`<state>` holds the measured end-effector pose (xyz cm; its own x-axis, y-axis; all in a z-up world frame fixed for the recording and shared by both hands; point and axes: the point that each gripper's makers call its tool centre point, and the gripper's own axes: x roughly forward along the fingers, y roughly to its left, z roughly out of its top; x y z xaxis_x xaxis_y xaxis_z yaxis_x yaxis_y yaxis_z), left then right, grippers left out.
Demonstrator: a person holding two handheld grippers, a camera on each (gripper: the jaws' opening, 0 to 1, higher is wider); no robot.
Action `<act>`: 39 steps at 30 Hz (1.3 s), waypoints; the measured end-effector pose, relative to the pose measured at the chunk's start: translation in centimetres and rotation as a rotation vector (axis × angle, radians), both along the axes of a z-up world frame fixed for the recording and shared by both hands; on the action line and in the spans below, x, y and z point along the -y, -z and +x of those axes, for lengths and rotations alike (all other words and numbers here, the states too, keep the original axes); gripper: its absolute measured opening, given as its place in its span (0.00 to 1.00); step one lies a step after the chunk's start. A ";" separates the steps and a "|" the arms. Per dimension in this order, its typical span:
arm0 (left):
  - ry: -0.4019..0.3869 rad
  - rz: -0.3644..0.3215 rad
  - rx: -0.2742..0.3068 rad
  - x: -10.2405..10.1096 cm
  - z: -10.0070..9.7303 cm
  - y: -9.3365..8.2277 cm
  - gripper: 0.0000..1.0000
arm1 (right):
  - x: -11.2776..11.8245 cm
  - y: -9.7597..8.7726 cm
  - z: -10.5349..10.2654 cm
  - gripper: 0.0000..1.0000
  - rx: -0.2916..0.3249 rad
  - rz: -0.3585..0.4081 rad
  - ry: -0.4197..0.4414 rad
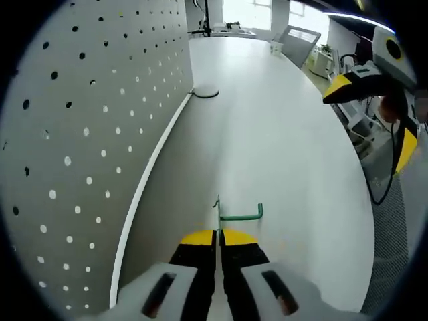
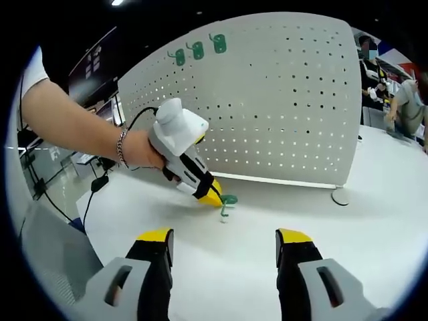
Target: Insert the hook assembly into the mounting plate slot until the hook locks in place.
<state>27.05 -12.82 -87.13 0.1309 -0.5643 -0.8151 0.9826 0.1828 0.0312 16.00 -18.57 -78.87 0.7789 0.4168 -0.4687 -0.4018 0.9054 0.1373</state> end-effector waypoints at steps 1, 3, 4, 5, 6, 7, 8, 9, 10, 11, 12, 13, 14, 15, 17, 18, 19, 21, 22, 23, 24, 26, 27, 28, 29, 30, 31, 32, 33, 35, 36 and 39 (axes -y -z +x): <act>-0.002 -0.007 0.003 0.1 0.0 -0.2 0.01 | 0.0 0.0 0.0 0.60 0.001 0.001 0.000; 0.001 -0.030 0.013 0.3 0.1 -0.5 0.01 | 0.0 -0.1 0.0 0.60 0.004 0.001 0.000; -0.003 -0.035 0.018 0.3 0.1 -0.7 0.01 | 0.0 -0.1 0.1 0.60 0.005 0.001 0.001; -0.005 -0.042 0.019 0.4 0.1 -0.8 0.01 | 0.0 -0.1 0.1 0.60 0.006 0.002 0.001; -0.007 -0.048 0.023 0.3 0.1 -0.9 0.01 | 0.0 -0.2 0.1 0.60 0.007 0.004 0.003; -0.010 -0.051 0.028 0.3 0.2 -0.9 0.01 | 0.0 -0.2 0.1 0.60 0.008 0.006 0.004; -0.014 -0.059 0.034 0.3 0.3 -1.1 0.01 | 0.0 -0.3 0.1 0.60 0.009 0.006 0.005; -0.023 -0.072 0.035 0.3 0.4 -1.3 0.01 | 0.0 -0.3 0.1 0.60 0.011 0.006 0.004; -0.030 -0.082 0.036 0.3 0.4 -1.5 0.01 | 0.0 -0.4 0.1 0.60 0.012 0.008 0.004; -0.039 -0.095 0.042 0.3 0.5 -1.8 0.01 | 0.0 -0.3 0.1 0.60 0.011 0.008 0.003; -0.044 -0.109 0.041 0.3 0.4 -2.0 0.01 | 0.0 -0.3 0.1 0.60 0.012 0.006 0.001; -0.050 -0.120 0.040 0.3 0.4 -2.2 0.01 | -0.1 -0.4 0.1 0.60 0.013 0.006 0.001; -0.058 -0.126 0.036 0.3 0.4 -2.3 0.01 | -0.1 -0.4 0.1 0.60 0.014 0.008 0.000; -0.058 -0.132 0.047 0.3 0.4 -2.5 0.01 | -0.1 -0.4 0.1 0.60 0.013 0.008 -0.001; -0.063 -0.145 0.053 0.2 0.4 -2.9 0.01 | -0.2 -0.5 0.1 0.60 0.015 0.008 -0.002; -0.070 -0.155 0.053 0.2 0.4 -3.1 0.01 | -0.2 -0.5 0.1 0.60 0.016 0.010 -0.002; -0.074 -0.174 0.064 0.2 0.5 -3.4 0.01 | -0.3 -0.6 0.1 0.60 0.016 0.010 -0.003; -0.079 -0.177 0.072 -0.1 0.3 -3.8 0.01 | -0.3 -0.6 0.1 0.60 0.018 0.010 -0.004; -0.080 -0.186 0.083 -0.1 0.4 -3.9 0.01 | -0.3 -0.6 0.1 0.60 0.017 0.011 -0.005; -0.089 -0.203 0.087 -0.2 0.5 -4.2 0.01 | -0.3 -0.6 0.2 0.60 0.019 0.010 -0.006; -0.092 -0.212 0.089 -0.3 0.5 -4.4 0.01 | -0.4 -0.6 0.2 0.60 0.019 0.009 -0.007; -0.099 -0.235 0.110 -0.4 0.5 -5.0 0.01 | -0.5 -0.7 0.2 0.60 0.020 0.010 -0.008; -0.104 -0.239 0.111 -0.5 0.4 -5.1 0.01 | -0.6 -0.8 0.2 0.60 0.022 0.009 -0.008; -0.107 -0.248 0.120 -0.6 0.4 -5.3 0.01 | -0.6 -0.8 0.2 0.60 0.022 0.010 -0.009; -0.106 -0.257 0.131 -0.6 0.5 -5.5 0.01 | -0.7 -0.8 0.2 0.60 0.022 0.011 -0.009; -0.111 -0.262 0.132 -0.8 0.4 -5.7 0.01 | -0.8 -0.9 0.3 0.60 0.024 0.010 -0.011; -0.114 -0.262 0.131 -0.8 0.4 -5.7 0.01 | -0.8 -0.9 0.3 0.60 0.026 0.011 -0.011; -0.116 -0.263 0.144 -1.0 0.4 -5.8 0.01 | -0.8 -1.0 0.3 0.60 0.026 0.012 -0.012; -0.115 -0.269 0.158 -1.0 0.4 -6.1 0.01 | -0.9 -1.0 0.3 0.60 0.027 0.012 -0.013; -0.141 -0.287 0.151 -1.3 0.4 -6.5 0.01 | -0.9 -1.2 0.4 0.60 0.033 0.016 -0.011; -0.144 -0.292 0.161 -1.4 0.4 -6.7 0.01 | -0.9 -1.2 0.4 0.60 0.033 0.014 -0.013; -0.162 -0.314 0.166 -1.6 0.4 -7.4 0.01 | -1.0 -1.4 0.5 0.60 0.037 0.014 -0.015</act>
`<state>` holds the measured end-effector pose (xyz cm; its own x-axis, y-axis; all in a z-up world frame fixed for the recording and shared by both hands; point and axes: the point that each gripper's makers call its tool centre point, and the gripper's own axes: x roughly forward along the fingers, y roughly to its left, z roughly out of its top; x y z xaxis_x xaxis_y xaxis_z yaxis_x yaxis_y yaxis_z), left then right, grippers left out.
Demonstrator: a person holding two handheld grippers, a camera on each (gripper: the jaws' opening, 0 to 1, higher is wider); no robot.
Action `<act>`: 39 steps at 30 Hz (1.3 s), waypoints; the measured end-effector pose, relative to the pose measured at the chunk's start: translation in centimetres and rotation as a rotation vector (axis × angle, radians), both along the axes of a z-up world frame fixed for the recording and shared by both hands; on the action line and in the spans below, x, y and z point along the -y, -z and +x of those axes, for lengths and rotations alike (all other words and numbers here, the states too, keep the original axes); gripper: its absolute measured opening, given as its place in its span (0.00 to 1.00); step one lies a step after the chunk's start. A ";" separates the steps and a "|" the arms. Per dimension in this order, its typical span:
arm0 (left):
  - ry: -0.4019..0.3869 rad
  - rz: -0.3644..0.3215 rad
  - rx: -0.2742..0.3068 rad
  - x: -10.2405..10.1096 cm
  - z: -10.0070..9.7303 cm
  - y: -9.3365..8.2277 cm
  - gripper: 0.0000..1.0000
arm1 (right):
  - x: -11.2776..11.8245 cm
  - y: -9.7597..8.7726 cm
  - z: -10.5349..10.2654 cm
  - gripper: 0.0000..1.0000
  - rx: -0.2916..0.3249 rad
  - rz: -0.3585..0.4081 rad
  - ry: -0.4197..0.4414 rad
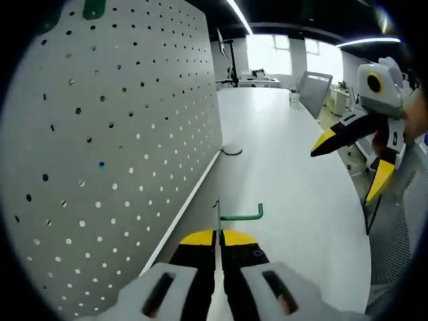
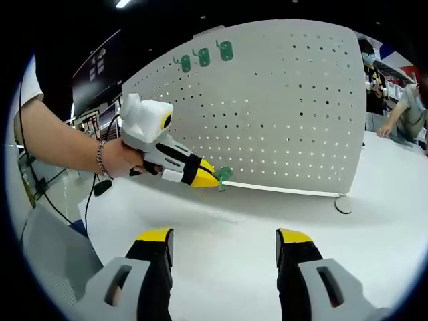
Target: Insert the hook assembly into the mounting plate slot until the hook locks in place.
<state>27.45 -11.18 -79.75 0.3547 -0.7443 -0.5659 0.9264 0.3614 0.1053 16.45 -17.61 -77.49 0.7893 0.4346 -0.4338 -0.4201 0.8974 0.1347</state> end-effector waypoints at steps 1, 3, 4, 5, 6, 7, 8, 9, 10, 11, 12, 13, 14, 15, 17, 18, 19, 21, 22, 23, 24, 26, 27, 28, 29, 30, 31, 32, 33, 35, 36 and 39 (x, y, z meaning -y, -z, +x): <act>-0.007 -0.008 0.001 -0.1 -0.1 -0.2 0.01 | 0.0 -0.2 0.0 0.60 0.005 -0.001 0.001; -0.017 -0.023 0.011 -0.4 -0.2 -0.6 0.01 | 0.0 -0.3 0.1 0.60 0.010 0.003 0.003; -0.020 -0.027 0.014 -0.5 -0.2 -0.7 0.01 | 0.0 -0.4 0.1 0.60 0.012 0.003 0.003; -0.032 -0.030 0.008 -0.7 -0.4 -0.8 0.01 | -0.1 -0.4 0.1 0.60 0.012 0.002 0.003; -0.037 -0.029 0.015 -0.9 -0.4 -0.8 0.01 | -0.1 -0.4 0.2 0.60 0.012 0.002 0.003; -0.044 -0.039 0.021 -1.0 -0.5 -1.0 0.01 | -0.1 -0.4 0.2 0.60 0.011 0.002 0.003; -0.050 -0.051 0.018 -1.1 -0.6 -1.1 0.01 | -0.2 -0.4 0.2 0.60 0.012 0.005 0.002; -0.054 -0.052 0.021 -1.3 -0.7 -1.3 0.01 | -0.3 -0.4 0.2 0.61 0.013 0.005 0.001; -0.059 -0.059 0.028 -1.4 -0.8 -1.5 0.01 | -0.4 -0.4 0.2 0.61 0.014 0.006 0.000; -0.064 -0.067 0.026 -1.5 -0.8 -1.6 0.01 | -0.5 -0.4 0.2 0.61 0.014 0.009 -0.003; -0.068 -0.075 0.024 -1.7 -0.9 -1.7 0.01 | -0.6 -0.5 0.2 0.61 0.015 0.010 -0.004; -0.074 -0.080 0.024 -1.8 -1.0 -1.8 0.01 | -0.6 -0.5 0.2 0.61 0.016 0.011 -0.004; -0.082 -0.099 0.020 -1.9 -1.1 -2.1 0.01 | -0.7 -0.6 0.2 0.61 0.018 0.015 -0.004; -0.085 -0.105 0.014 -1.9 -1.3 -2.2 0.01 | -0.7 -0.7 0.2 0.61 0.018 0.018 -0.003; -0.093 -0.112 0.025 -2.2 -1.4 -2.5 0.01 | -0.7 -0.8 0.3 0.61 0.020 0.027 0.000; -0.096 -0.120 0.023 -2.3 -1.6 -2.6 0.01 | -0.7 -0.9 0.3 0.61 0.022 0.028 0.001; -0.101 -0.136 0.022 -2.3 -1.6 -2.8 0.01 | -0.8 -1.0 0.3 0.60 0.025 0.030 0.001; -0.117 -0.157 0.013 -2.5 -1.7 -3.2 0.01 | -0.8 -1.2 0.4 0.60 0.028 0.035 0.001; -0.127 -0.185 0.015 -2.5 -1.8 -3.7 0.01 | -0.9 -1.3 0.4 0.60 0.030 0.036 0.001; -0.136 -0.197 0.015 -2.6 -1.8 -3.9 0.01 | -0.9 -1.4 0.4 0.60 0.032 0.038 0.001; -0.144 -0.217 0.009 -2.8 -1.9 -4.3 0.01 | -0.9 -1.4 0.4 0.60 0.033 0.040 0.001; -0.146 -0.221 0.017 -3.0 -2.2 -4.6 0.01 | -1.0 -1.5 0.4 0.60 0.034 0.041 0.001; -0.149 -0.223 0.020 -3.1 -2.4 -4.7 0.01 | -1.1 -1.6 0.4 0.60 0.035 0.043 -0.001; -0.162 -0.241 0.019 -3.3 -2.4 -5.0 0.01 | -1.1 -1.6 0.4 0.60 0.036 0.043 -0.001; -0.176 -0.261 0.012 -3.4 -2.4 -5.3 0.01 | -1.1 -1.6 0.4 0.60 0.037 0.045 -0.003; -0.186 -0.272 0.009 -3.5 -2.4 -5.4 0.01 | -1.2 -1.7 0.4 0.60 0.037 0.046 -0.003; -0.192 -0.273 0.012 -3.8 -2.5 -5.5 0.01 | -1.3 -1.8 0.4 0.60 0.039 0.048 -0.004; -0.194 -0.277 0.013 -3.8 -2.6 -5.6 0.01 | -1.3 -1.8 0.4 0.60 0.040 0.047 -0.006; -0.198 -0.281 0.014 -4.0 -2.7 -5.8 0.01 | -1.4 -1.9 0.4 0.60 0.042 0.046 -0.009; -0.209 -0.300 0.014 -4.2 -2.8 -6.1 0.01 | -1.5 -2.0 0.4 0.60 0.044 0.049 -0.011; -0.216 -0.315 0.012 -4.3 -2.9 -6.4 0.01 | -1.5 -2.0 0.3 0.60 0.045 0.049 -0.011; -0.226 -0.346 0.020 -4.7 -3.1 -7.2 0.01 | -1.6 -2.2 0.3 0.60 0.048 0.057 -0.009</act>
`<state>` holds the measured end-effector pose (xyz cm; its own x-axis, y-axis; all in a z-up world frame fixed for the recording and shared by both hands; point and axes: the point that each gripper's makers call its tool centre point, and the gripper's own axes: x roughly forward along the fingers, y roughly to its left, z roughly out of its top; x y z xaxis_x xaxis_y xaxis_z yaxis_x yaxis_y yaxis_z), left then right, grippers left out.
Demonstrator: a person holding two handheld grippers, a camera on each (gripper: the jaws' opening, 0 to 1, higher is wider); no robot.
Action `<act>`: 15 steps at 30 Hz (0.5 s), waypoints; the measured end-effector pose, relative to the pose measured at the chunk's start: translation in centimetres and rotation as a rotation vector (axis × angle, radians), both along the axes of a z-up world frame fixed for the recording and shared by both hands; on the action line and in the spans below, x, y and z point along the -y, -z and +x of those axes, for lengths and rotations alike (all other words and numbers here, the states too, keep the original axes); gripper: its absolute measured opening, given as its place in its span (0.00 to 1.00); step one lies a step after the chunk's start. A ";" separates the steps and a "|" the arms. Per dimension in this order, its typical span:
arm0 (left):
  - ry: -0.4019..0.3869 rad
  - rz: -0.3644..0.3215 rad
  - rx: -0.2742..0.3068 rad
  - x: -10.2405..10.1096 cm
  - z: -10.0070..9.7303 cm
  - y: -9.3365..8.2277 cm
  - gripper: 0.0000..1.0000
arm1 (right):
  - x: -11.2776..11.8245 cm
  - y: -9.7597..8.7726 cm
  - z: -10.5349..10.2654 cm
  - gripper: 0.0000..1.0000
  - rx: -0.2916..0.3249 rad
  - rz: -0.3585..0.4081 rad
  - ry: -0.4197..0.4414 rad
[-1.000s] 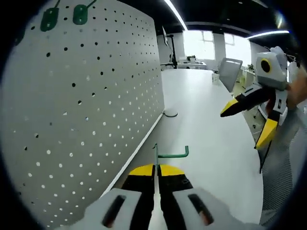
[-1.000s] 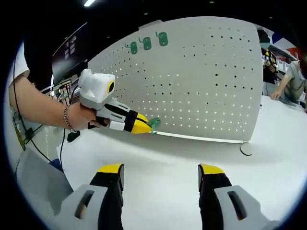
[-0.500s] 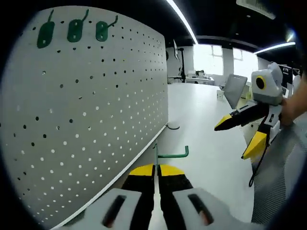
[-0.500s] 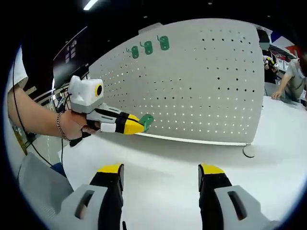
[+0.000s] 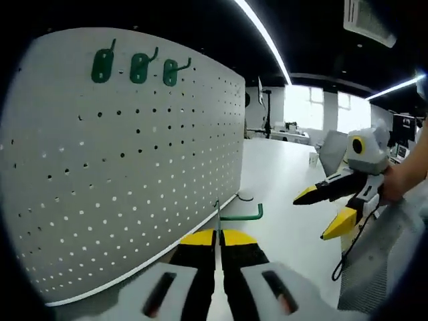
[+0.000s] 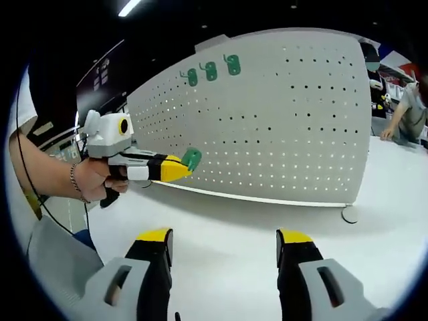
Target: Insert the hook assembly into the mounting plate slot until the hook locks in place.
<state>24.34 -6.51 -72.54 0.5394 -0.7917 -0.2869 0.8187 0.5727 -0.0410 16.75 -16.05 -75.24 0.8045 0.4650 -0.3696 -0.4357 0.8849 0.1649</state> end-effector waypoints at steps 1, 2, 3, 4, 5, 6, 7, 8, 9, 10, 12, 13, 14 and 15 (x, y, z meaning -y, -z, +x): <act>-0.004 -0.019 0.001 -0.1 0.0 -0.3 0.01 | 0.0 0.0 0.0 0.60 0.001 0.000 0.000; -0.005 -0.027 0.000 -0.3 -0.2 -0.4 0.01 | 0.0 0.0 0.0 0.60 0.002 0.001 -0.001; -0.005 -0.036 0.003 -0.4 -0.3 -0.6 0.01 | 0.0 0.0 0.0 0.60 0.001 0.001 -0.002; -0.005 -0.051 0.006 -0.4 -0.4 -0.8 0.01 | -0.1 0.0 -0.1 0.60 0.001 0.001 -0.003; -0.003 -0.061 0.012 -0.6 -0.6 -1.0 0.01 | -0.1 -0.1 -0.1 0.60 0.002 0.001 -0.003; -0.005 -0.071 0.015 -0.7 -0.7 -1.1 0.01 | -0.1 -0.1 -0.1 0.60 0.001 0.002 -0.003; -0.006 -0.091 0.018 -0.8 -0.9 -1.4 0.01 | -0.2 0.0 -0.2 0.60 0.000 0.004 -0.003; -0.007 -0.098 0.018 -0.9 -1.0 -1.5 0.01 | -0.2 0.0 -0.2 0.60 0.001 0.003 -0.004; -0.008 -0.104 0.018 -1.0 -1.1 -1.6 0.01 | -0.3 0.0 -0.2 0.60 0.002 0.002 -0.006; -0.012 -0.114 0.016 -1.1 -1.2 -1.8 0.01 | -0.3 -0.1 -0.2 0.60 0.001 0.002 -0.007; -0.014 -0.146 0.014 -1.3 -1.3 -2.2 0.01 | -0.4 0.0 -0.2 0.60 0.001 0.002 -0.010; -0.011 -0.150 0.014 -1.3 -1.4 -2.3 0.01 | -0.5 0.0 -0.2 0.60 0.002 0.001 -0.011; -0.017 -0.142 0.026 -1.4 -1.5 -2.4 0.01 | -0.5 -0.1 -0.2 0.60 0.004 0.002 -0.012; -0.015 -0.152 0.026 -1.5 -1.7 -2.6 0.01 | -0.5 -0.2 -0.3 0.60 0.005 0.003 -0.013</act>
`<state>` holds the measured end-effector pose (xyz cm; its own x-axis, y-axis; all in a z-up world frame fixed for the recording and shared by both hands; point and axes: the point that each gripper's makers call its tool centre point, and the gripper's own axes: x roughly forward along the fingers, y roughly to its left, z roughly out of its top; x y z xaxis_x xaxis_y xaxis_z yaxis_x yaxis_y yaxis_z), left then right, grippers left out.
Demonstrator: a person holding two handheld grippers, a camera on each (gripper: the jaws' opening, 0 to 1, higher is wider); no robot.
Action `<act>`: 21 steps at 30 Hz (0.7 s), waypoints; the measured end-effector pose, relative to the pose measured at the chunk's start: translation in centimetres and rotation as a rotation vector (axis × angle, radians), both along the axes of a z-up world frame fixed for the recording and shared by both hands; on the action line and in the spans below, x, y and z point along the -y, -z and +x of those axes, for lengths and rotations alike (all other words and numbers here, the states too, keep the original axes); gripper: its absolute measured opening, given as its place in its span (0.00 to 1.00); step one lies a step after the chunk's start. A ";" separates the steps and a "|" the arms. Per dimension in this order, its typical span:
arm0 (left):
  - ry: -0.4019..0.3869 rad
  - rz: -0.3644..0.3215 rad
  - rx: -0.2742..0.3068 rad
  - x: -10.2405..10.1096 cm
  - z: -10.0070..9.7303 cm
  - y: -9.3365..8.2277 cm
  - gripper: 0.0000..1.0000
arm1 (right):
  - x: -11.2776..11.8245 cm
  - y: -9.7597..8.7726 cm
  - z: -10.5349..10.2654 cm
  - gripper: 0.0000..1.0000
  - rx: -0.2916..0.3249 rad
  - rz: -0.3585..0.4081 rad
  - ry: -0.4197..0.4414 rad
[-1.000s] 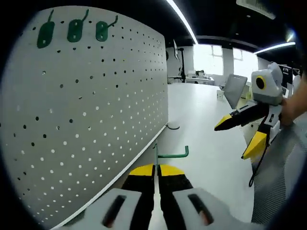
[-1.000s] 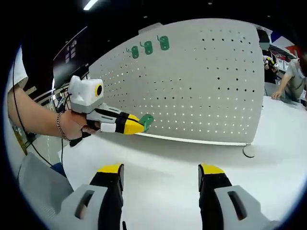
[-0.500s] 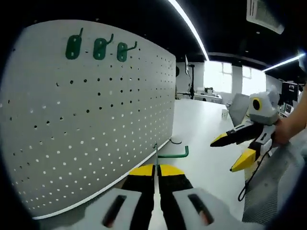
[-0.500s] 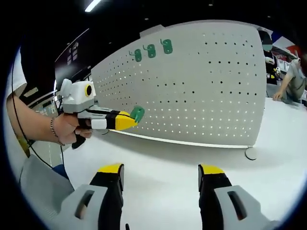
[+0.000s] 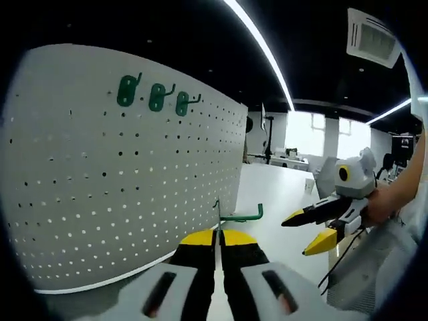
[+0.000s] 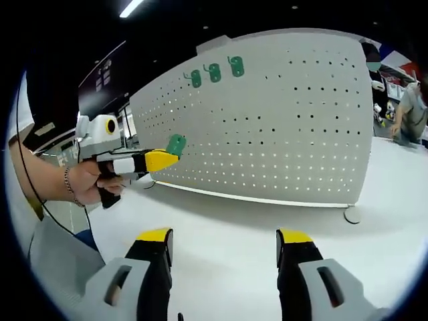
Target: Insert the hook assembly into the mounting plate slot until the hook locks in place.
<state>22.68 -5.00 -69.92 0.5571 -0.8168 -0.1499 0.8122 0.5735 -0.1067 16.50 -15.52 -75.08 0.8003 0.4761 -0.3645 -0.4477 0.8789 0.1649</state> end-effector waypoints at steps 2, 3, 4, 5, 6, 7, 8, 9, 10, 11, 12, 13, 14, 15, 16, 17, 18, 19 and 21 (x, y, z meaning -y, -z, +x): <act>-0.006 -0.030 -0.001 -0.2 -0.1 -0.5 0.01 | -0.1 -0.2 0.0 0.60 0.005 0.000 -0.002; -0.007 -0.040 -0.001 -0.3 -0.2 -0.7 0.01 | -0.1 -0.3 0.0 0.60 0.006 0.003 -0.003; -0.007 -0.046 0.000 -0.4 -0.3 -0.9 0.01 | -0.1 -0.3 0.0 0.60 0.007 0.004 -0.004; -0.009 -0.057 -0.004 -0.6 -0.3 -1.1 0.01 | -0.2 -0.4 -0.1 0.60 0.012 0.007 -0.004; -0.012 -0.065 0.001 -0.7 -0.4 -1.4 0.01 | -0.2 -0.6 -0.1 0.60 0.017 0.010 -0.004; -0.018 -0.084 0.005 -0.9 -0.5 -1.9 0.01 | -0.2 -0.8 -0.1 0.60 0.024 0.014 -0.005; -0.023 -0.093 0.007 -1.1 -0.5 -2.2 0.01 | -0.3 -0.9 -0.1 0.60 0.028 0.017 -0.007; -0.028 -0.105 0.014 -1.3 -0.6 -2.6 0.01 | -0.4 -1.1 -0.1 0.60 0.032 0.018 -0.008; -0.033 -0.113 0.015 -1.5 -0.6 -2.8 0.01 | -0.5 -1.1 -0.1 0.60 0.036 0.019 -0.009; -0.040 -0.127 0.017 -1.7 -0.6 -3.1 0.01 | -0.6 -1.2 -0.1 0.60 0.038 0.022 -0.010; -0.042 -0.134 0.017 -1.8 -0.7 -3.3 0.02 | -0.6 -1.2 -0.2 0.60 0.038 0.023 -0.012; -0.048 -0.138 0.022 -2.0 -0.7 -3.5 0.02 | -0.7 -1.2 -0.2 0.60 0.040 0.021 -0.014; -0.051 -0.142 0.023 -2.2 -0.8 -3.6 0.01 | -0.7 -1.2 -0.2 0.60 0.041 0.021 -0.015; -0.053 -0.153 0.022 -2.4 -0.7 -3.7 0.01 | -0.7 -1.2 -0.2 0.60 0.041 0.023 -0.015; -0.068 -0.174 0.027 -2.7 -0.7 -4.2 0.01 | -0.8 -1.3 -0.2 0.60 0.043 0.025 -0.015; -0.076 -0.184 0.033 -2.9 -0.7 -4.5 0.01 | -0.8 -1.4 -0.3 0.60 0.044 0.024 -0.015; -0.080 -0.205 0.036 -3.1 -0.7 -5.0 0.01 | -0.7 -1.4 -0.3 0.60 0.045 0.024 -0.016; -0.088 -0.213 0.039 -3.2 -0.8 -5.3 0.01 | -0.7 -1.4 -0.3 0.60 0.045 0.023 -0.016; -0.090 -0.213 0.046 -3.3 -0.9 -5.5 0.01 | -0.7 -1.4 -0.4 0.60 0.045 0.023 -0.015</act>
